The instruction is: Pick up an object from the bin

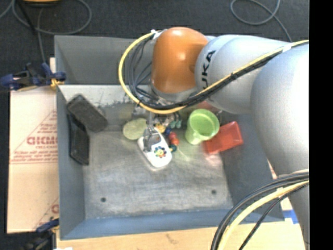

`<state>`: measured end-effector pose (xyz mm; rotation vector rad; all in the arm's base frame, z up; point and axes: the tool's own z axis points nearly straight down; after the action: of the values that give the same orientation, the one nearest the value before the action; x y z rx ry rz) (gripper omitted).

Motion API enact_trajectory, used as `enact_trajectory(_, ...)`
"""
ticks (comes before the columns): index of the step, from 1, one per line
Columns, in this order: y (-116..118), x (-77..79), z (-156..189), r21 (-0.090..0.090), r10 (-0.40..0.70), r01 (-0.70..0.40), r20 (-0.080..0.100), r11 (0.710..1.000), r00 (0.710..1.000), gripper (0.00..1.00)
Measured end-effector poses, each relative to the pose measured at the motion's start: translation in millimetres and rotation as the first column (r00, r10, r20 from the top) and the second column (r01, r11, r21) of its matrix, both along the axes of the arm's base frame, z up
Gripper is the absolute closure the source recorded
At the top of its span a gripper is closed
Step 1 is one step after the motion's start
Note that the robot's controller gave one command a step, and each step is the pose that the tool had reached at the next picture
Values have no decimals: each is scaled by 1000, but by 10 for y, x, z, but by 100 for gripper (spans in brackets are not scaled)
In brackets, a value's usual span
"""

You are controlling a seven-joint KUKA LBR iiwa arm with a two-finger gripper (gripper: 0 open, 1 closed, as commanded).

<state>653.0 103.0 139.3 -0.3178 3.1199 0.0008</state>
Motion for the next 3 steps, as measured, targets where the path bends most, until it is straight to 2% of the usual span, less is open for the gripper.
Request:
enact_trajectory(1, -11, 24, -202, 3, -62, 62, 7, 998, 998, 0)
enact_trajectory(2, -99, -96, -609, 9, -154, 153, 19, 988, 988, 0)
enact_trajectory(3, -83, -47, -504, 11, -156, 156, 25, 988, 987, 100)
